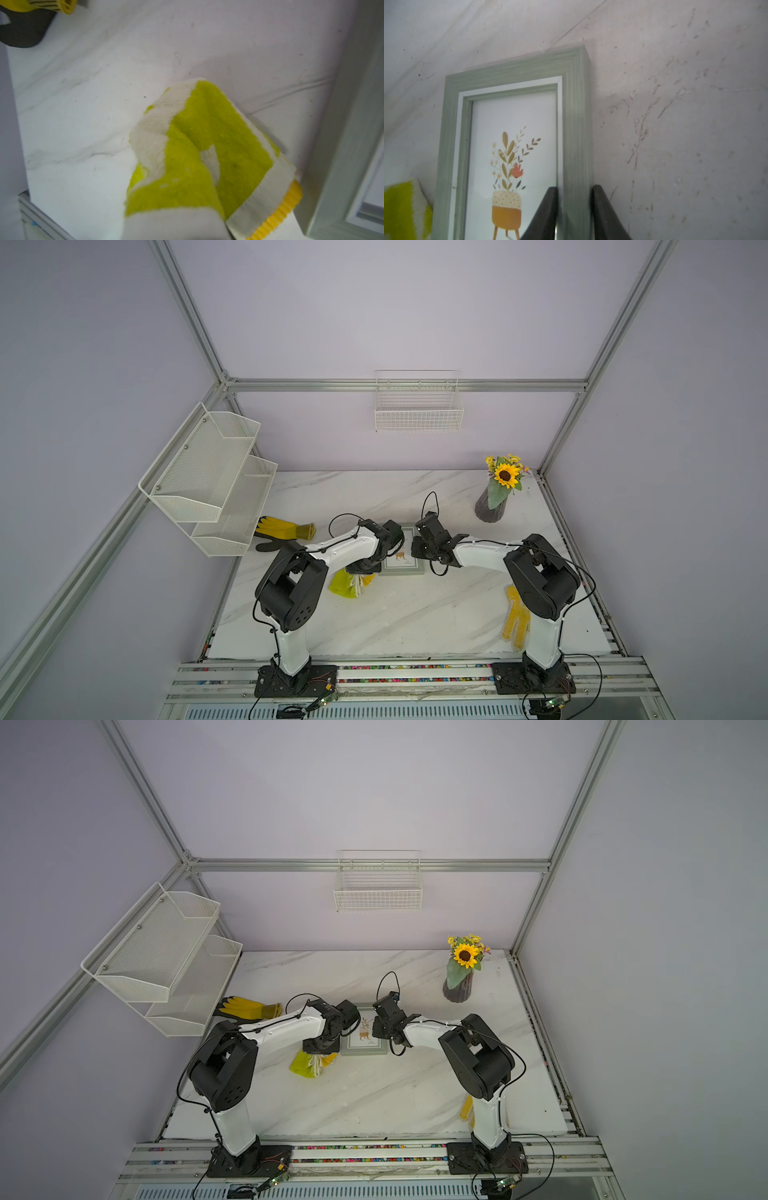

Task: Wipe the picture frame with a cloth
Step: Adjust the cleaning item at the center of the board.

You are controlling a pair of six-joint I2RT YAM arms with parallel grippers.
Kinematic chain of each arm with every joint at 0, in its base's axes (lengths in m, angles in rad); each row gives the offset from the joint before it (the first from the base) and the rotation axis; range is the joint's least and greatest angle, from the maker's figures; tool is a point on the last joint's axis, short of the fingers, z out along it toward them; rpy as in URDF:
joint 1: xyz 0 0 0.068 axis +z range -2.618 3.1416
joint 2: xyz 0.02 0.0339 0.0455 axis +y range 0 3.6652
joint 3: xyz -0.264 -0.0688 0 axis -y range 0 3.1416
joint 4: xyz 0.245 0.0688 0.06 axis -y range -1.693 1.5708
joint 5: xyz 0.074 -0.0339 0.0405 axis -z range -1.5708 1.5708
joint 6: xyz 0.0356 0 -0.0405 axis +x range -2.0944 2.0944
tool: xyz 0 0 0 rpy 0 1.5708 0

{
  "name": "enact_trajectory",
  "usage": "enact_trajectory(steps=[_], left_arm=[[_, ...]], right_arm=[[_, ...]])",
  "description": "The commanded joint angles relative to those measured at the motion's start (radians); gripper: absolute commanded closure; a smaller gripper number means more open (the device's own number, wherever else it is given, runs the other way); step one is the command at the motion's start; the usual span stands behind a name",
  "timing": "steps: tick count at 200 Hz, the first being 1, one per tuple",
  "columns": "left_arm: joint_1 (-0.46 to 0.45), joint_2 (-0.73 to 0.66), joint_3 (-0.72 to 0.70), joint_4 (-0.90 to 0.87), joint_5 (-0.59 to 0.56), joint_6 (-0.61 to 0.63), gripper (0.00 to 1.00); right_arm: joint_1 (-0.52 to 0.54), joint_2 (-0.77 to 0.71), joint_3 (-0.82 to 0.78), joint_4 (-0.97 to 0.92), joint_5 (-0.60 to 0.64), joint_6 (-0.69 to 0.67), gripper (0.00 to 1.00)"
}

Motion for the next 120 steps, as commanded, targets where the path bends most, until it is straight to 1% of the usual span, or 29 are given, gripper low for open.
enact_trajectory(steps=[1, 9, 14, 17, 24, 27, 28, 30, 32, 36, 55, 59, 62, 79, 120], left_arm=[[0.000, -0.023, -0.031, 0.183, 0.106, 0.024, 0.75], [0.002, -0.026, -0.045, 0.205, 0.121, 0.018, 0.70], [0.003, -0.027, -0.053, 0.220, 0.130, 0.015, 0.64], [0.004, -0.029, -0.057, 0.230, 0.136, 0.013, 0.55], [0.005, -0.034, -0.067, 0.244, 0.144, 0.007, 0.42], [0.005, -0.036, -0.069, 0.249, 0.144, 0.005, 0.31], [0.005, -0.038, -0.070, 0.250, 0.143, 0.004, 0.29], [0.005, -0.039, -0.071, 0.251, 0.144, 0.003, 0.22], [0.005, -0.041, -0.072, 0.253, 0.142, 0.001, 0.17], [0.005, -0.046, -0.074, 0.252, 0.140, 0.000, 0.12], [0.007, -0.079, -0.082, 0.252, 0.117, -0.002, 0.06], [0.009, -0.087, -0.083, 0.249, 0.114, -0.003, 0.01], [0.011, -0.094, -0.085, 0.246, 0.111, -0.004, 0.00], [0.016, -0.144, -0.096, 0.247, 0.103, -0.003, 0.00], [0.029, -0.354, -0.118, 0.287, 0.121, 0.046, 0.00]], right_arm=[[0.000, 0.041, -0.024, -0.188, -0.010, -0.002, 0.70], [0.001, 0.039, -0.025, -0.191, -0.007, -0.002, 0.70], [0.001, 0.036, -0.025, -0.193, -0.006, -0.002, 0.70], [0.001, 0.035, -0.024, -0.193, -0.005, -0.002, 0.70], [0.000, 0.033, -0.026, -0.196, -0.003, -0.002, 0.69], [0.000, 0.032, -0.028, -0.196, -0.002, -0.002, 0.69], [0.000, 0.032, -0.027, -0.196, -0.001, -0.002, 0.69], [0.001, 0.030, -0.028, -0.196, -0.001, -0.002, 0.69], [0.001, 0.030, -0.028, -0.196, -0.002, -0.002, 0.69], [0.000, 0.029, -0.028, -0.197, -0.003, -0.004, 0.68], [-0.001, 0.028, -0.033, -0.194, -0.003, -0.004, 0.68], [0.000, 0.028, -0.032, -0.195, -0.001, -0.004, 0.68], [0.001, 0.029, -0.032, -0.195, -0.001, -0.003, 0.68], [0.000, 0.028, -0.033, -0.193, -0.001, -0.005, 0.67], [0.000, 0.024, -0.021, -0.206, 0.017, -0.011, 0.67]])
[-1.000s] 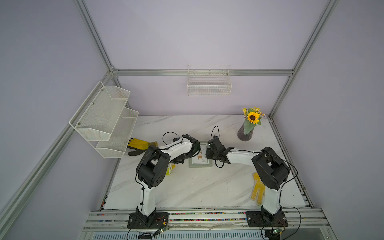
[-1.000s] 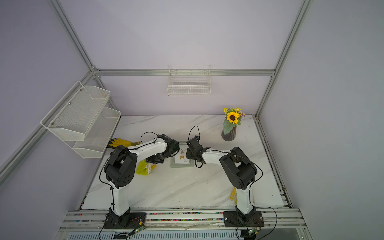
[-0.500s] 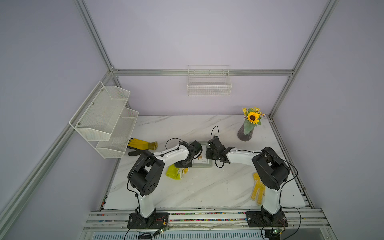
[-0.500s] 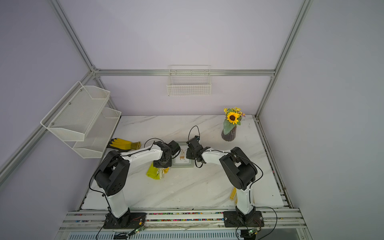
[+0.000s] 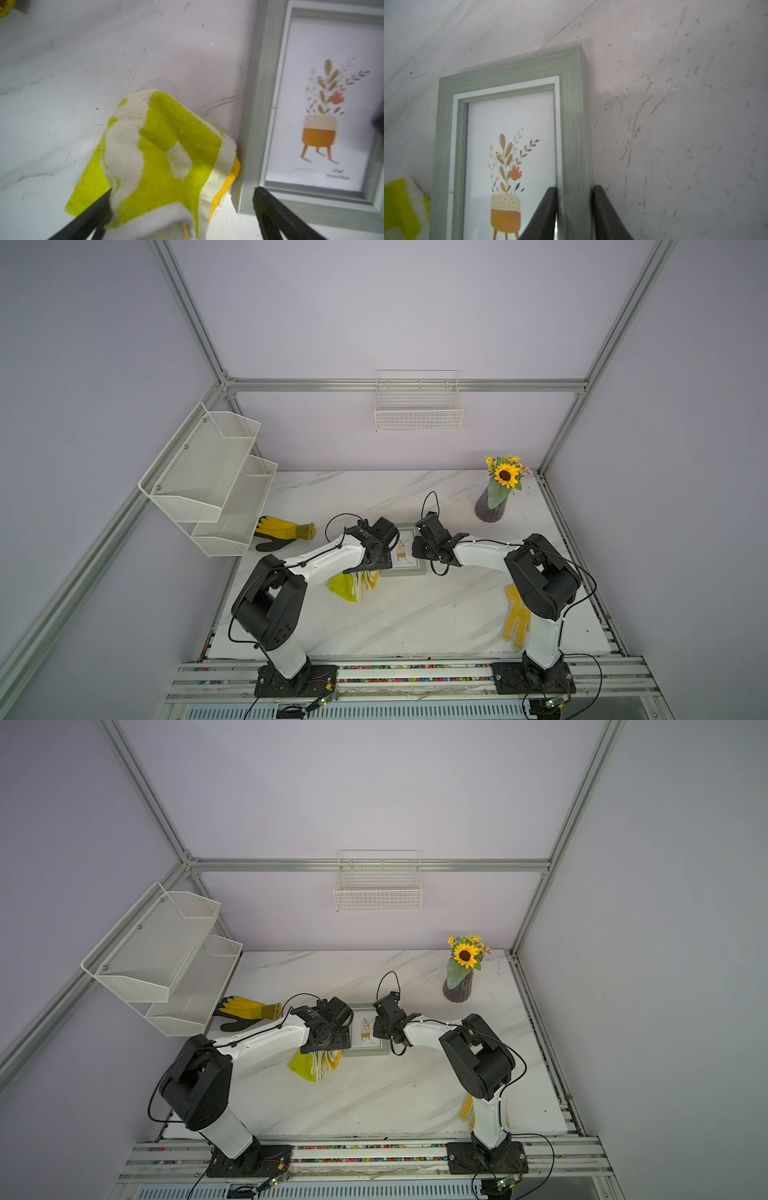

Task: Wipe the picture frame with a cloth
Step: Adjust the cleaning item at the center of the board, then reset both arms

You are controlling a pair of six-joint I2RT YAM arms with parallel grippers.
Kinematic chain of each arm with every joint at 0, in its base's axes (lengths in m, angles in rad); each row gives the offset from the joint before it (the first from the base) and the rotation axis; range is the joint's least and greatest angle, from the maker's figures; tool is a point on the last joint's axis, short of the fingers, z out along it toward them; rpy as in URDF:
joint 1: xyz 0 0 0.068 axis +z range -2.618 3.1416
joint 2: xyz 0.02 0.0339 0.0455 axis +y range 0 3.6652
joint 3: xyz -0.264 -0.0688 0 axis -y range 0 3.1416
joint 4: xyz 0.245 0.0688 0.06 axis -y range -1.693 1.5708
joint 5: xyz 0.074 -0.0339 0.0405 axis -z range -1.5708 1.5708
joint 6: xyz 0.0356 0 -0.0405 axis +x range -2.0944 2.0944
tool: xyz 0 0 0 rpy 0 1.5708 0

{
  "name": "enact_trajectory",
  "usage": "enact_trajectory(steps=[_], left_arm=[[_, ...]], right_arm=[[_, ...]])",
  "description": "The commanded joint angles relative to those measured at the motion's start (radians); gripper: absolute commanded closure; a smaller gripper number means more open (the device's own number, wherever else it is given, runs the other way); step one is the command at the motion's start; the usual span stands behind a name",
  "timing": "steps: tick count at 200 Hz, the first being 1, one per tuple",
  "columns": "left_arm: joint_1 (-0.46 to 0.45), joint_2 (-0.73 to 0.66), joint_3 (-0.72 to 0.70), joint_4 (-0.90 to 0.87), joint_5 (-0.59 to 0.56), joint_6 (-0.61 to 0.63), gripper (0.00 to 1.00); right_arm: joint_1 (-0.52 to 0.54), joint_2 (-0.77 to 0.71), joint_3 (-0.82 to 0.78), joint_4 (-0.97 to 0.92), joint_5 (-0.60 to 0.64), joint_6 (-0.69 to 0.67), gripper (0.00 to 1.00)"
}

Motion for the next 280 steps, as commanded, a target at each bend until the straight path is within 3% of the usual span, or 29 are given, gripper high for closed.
enact_trajectory(steps=[1, 54, 99, 133, 155, 184, 194, 206, 224, 243, 263, 280], left_arm=[[0.014, -0.145, 0.010, 0.048, 0.007, 0.039, 0.00], [0.063, -0.379, 0.076, -0.037, -0.152, 0.077, 0.00], [0.207, -0.486, -0.104, 0.080, -0.133, 0.077, 0.00], [0.236, -0.574, -0.172, 0.141, -0.214, 0.128, 0.00], [0.262, -0.589, -0.201, 0.168, -0.309, 0.190, 0.00], [0.286, -0.572, -0.279, 0.273, -0.326, 0.338, 0.00], [0.288, -0.576, -0.324, 0.333, -0.355, 0.362, 0.00], [0.292, -0.595, -0.392, 0.425, -0.418, 0.378, 0.00], [0.304, -0.642, -0.546, 0.706, -0.463, 0.483, 0.00], [0.344, -0.638, -0.695, 1.025, -0.448, 0.630, 0.00], [0.420, -0.521, -0.716, 1.138, -0.338, 0.666, 0.00], [0.432, -0.373, -0.712, 1.290, -0.319, 0.744, 0.00]], right_arm=[[0.002, 0.026, -0.025, -0.182, 0.009, -0.009, 0.67], [0.002, -0.040, -0.013, -0.184, 0.064, -0.025, 0.66], [0.001, -0.141, 0.000, -0.139, 0.095, -0.124, 0.35], [0.002, -0.198, 0.012, -0.128, 0.136, -0.166, 0.31], [0.002, -0.295, -0.048, -0.091, 0.176, -0.192, 0.31], [0.002, -0.558, -0.245, 0.091, 0.243, -0.372, 0.22], [0.002, -0.675, -0.332, 0.176, 0.249, -0.427, 0.17], [0.002, -0.836, -0.431, 0.282, 0.277, -0.466, 0.03], [-0.001, -0.985, -0.514, 0.326, 0.301, -0.508, 0.03], [-0.001, -1.033, -0.525, 0.236, 0.341, -0.487, 0.03], [-0.001, -1.041, -0.538, 0.177, 0.369, -0.458, 0.03], [-0.001, -1.062, -0.571, 0.183, 0.393, -0.445, 0.03]])
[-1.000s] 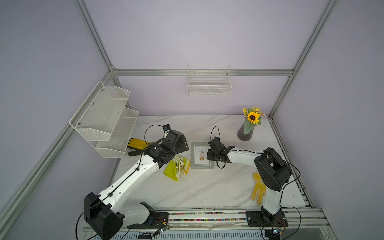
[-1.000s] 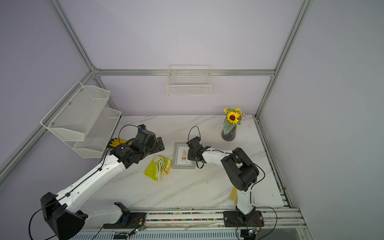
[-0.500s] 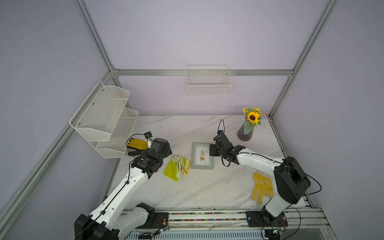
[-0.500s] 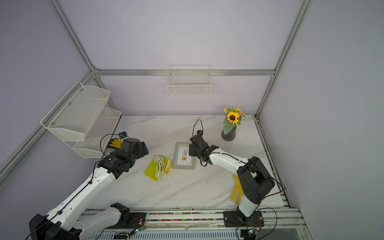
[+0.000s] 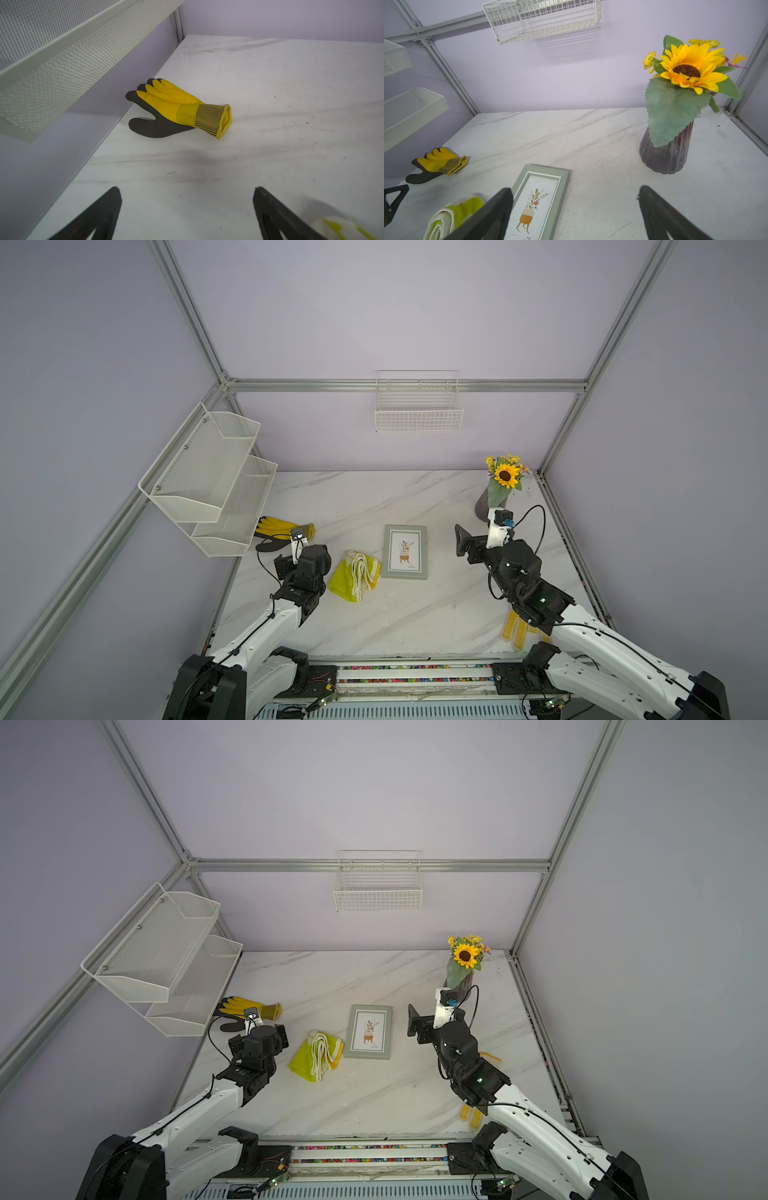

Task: Wipe the picture frame with a cloth
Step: Reset both arms

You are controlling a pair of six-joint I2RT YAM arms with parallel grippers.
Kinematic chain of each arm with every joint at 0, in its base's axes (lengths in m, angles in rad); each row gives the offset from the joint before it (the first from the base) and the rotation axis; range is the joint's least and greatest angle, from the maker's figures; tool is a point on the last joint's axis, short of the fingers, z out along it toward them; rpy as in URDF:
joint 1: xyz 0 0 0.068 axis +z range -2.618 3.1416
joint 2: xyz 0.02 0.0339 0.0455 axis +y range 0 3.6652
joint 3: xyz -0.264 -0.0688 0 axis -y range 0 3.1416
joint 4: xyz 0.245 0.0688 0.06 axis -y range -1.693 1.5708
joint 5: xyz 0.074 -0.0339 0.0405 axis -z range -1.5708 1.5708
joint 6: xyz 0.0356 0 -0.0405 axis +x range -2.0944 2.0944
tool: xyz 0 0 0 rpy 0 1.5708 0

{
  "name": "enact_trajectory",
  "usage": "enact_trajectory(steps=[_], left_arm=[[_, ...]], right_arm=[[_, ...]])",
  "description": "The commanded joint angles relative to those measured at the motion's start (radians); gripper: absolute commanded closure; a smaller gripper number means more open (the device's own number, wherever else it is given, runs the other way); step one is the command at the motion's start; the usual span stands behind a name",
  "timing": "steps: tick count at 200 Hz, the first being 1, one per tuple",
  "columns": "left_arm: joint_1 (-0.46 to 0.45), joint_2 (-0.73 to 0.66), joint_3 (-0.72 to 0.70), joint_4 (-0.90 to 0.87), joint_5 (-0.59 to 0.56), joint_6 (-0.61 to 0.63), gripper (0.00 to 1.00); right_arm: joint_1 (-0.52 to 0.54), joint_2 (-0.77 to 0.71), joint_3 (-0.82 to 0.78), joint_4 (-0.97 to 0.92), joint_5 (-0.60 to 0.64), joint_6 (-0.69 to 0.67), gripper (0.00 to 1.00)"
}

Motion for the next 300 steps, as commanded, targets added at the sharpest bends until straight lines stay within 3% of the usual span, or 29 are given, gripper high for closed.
enact_trajectory(steps=[1, 21, 31, 42, 56, 71, 75, 89, 107, 119, 137, 160, 194, 205, 213, 223, 230, 237, 254, 257, 259, 262, 277, 290, 300], left_arm=[[0.026, 0.149, 0.011, 0.392, 0.056, 0.165, 0.00], [0.031, 0.363, -0.001, 0.700, 0.067, 0.289, 0.00], [0.024, 0.421, 0.009, 0.764, 0.093, 0.352, 0.00], [0.049, 0.460, 0.033, 0.757, 0.112, 0.342, 0.01], [0.097, 0.413, 0.011, 0.711, 0.179, 0.267, 0.01], [0.156, 0.410, -0.086, 0.842, 0.268, 0.211, 0.00], [0.159, 0.429, -0.102, 0.901, 0.273, 0.212, 0.04], [0.154, 0.506, -0.117, 1.056, 0.273, 0.261, 0.00], [0.161, 0.448, -0.030, 0.779, 0.259, 0.204, 0.00], [0.170, 0.446, -0.041, 0.807, 0.278, 0.200, 0.00], [0.171, 0.474, -0.063, 0.898, 0.277, 0.218, 0.00], [0.169, 0.464, -0.051, 0.852, 0.276, 0.208, 0.00], [0.171, 0.465, -0.051, 0.859, 0.277, 0.209, 0.00], [0.170, 0.466, -0.052, 0.860, 0.277, 0.209, 0.00], [0.170, 0.466, -0.052, 0.859, 0.277, 0.209, 0.00], [0.170, 0.465, -0.053, 0.859, 0.276, 0.209, 0.00], [0.170, 0.466, -0.051, 0.858, 0.277, 0.209, 0.00], [0.170, 0.465, -0.052, 0.859, 0.277, 0.209, 0.00], [0.170, 0.465, -0.052, 0.860, 0.278, 0.209, 0.00], [0.171, 0.465, -0.051, 0.860, 0.277, 0.209, 0.00], [0.172, 0.465, -0.051, 0.860, 0.277, 0.209, 0.00], [0.171, 0.465, -0.052, 0.860, 0.276, 0.209, 0.00], [0.170, 0.466, -0.053, 0.860, 0.277, 0.209, 0.00], [0.171, 0.465, -0.052, 0.859, 0.277, 0.209, 0.00], [0.170, 0.466, -0.052, 0.859, 0.277, 0.209, 0.00]], right_arm=[[-0.001, -0.015, -0.054, -0.034, 0.065, 0.002, 0.03], [0.000, -0.069, -0.105, 0.014, 0.080, 0.001, 0.03], [0.000, -0.104, -0.130, 0.037, 0.106, -0.001, 0.03], [0.001, -0.156, -0.169, 0.084, 0.134, -0.006, 0.03], [0.002, -0.232, -0.256, 0.217, 0.176, -0.047, 0.03], [0.000, -0.281, -0.375, 0.443, 0.220, -0.132, 0.03], [0.000, -0.280, -0.407, 0.517, 0.236, -0.160, 0.03], [-0.003, -0.215, -0.464, 0.721, 0.282, -0.257, 0.03], [-0.039, -0.036, -0.427, 0.812, 0.420, -0.325, 0.03], [-0.090, 0.096, -0.425, 0.921, 0.446, -0.345, 0.03], [-0.212, 0.237, -0.456, 1.086, 0.373, -0.298, 0.03], [-0.397, 0.416, -0.461, 1.240, 0.265, -0.230, 0.03], [-0.501, 0.703, -0.400, 1.502, 0.075, -0.324, 0.03], [-0.530, 0.779, -0.378, 1.520, -0.022, -0.326, 0.09], [-0.548, 0.776, -0.381, 1.505, -0.059, -0.312, 0.11], [-0.605, 0.741, -0.402, 1.439, -0.185, -0.233, 0.20], [-0.646, 0.789, -0.420, 1.540, -0.269, -0.240, 0.27], [-0.667, 0.829, -0.419, 1.601, -0.296, -0.230, 0.26], [-0.700, 0.762, -0.360, 1.381, -0.381, -0.215, 0.32], [-0.705, 0.769, -0.347, 1.370, -0.385, -0.212, 0.27], [-0.707, 0.775, -0.339, 1.366, -0.383, -0.209, 0.12], [-0.707, 0.780, -0.327, 1.361, -0.369, -0.205, 0.04], [-0.707, 0.765, -0.237, 1.150, -0.269, -0.163, 0.03], [-0.708, 0.778, -0.281, 1.267, -0.280, -0.177, 0.03], [-0.705, 0.771, -0.256, 1.201, -0.278, -0.175, 0.03]])
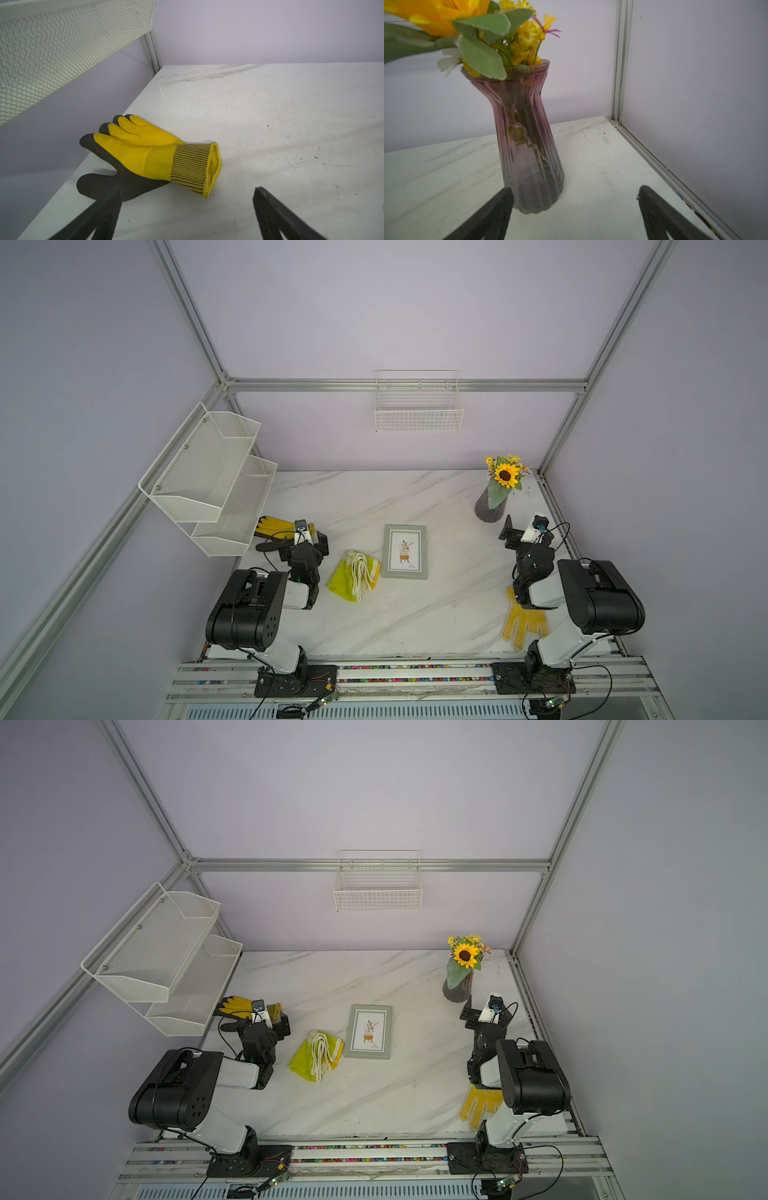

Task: Wipe the picture frame with a cloth
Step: Reset both arms

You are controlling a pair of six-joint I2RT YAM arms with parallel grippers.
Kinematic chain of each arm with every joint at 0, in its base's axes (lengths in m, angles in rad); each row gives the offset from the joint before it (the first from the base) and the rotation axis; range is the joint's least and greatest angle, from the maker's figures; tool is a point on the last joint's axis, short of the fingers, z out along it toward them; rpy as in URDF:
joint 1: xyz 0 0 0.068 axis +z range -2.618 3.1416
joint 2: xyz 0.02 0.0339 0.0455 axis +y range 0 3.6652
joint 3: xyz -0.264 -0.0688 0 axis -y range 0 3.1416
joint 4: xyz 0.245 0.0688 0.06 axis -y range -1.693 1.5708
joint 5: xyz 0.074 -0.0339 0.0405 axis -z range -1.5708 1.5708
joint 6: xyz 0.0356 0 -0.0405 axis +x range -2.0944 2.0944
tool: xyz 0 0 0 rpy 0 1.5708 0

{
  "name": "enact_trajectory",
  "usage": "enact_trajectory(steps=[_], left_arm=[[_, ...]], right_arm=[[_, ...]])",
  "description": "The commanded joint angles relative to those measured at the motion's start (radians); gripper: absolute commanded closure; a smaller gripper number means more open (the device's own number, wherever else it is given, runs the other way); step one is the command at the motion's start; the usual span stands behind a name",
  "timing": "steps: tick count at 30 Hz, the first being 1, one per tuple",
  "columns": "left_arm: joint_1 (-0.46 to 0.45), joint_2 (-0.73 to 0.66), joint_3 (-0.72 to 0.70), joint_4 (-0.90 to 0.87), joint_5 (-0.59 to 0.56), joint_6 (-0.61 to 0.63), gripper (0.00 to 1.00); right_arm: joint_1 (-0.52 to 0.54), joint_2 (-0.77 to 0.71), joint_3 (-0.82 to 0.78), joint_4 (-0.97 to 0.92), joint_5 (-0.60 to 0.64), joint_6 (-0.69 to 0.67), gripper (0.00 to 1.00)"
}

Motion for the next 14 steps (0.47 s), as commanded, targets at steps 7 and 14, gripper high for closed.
enact_trajectory(steps=[7, 14], left_arm=[[0.005, -0.010, 0.012, 0.035, 0.007, -0.013, 0.00], [0.005, -0.010, 0.011, 0.035, 0.007, -0.013, 0.00]], right_arm=[[-0.002, -0.009, 0.022, -0.102, -0.030, 0.020, 0.03], [-0.002, -0.012, 0.020, -0.103, -0.032, 0.020, 0.03]])
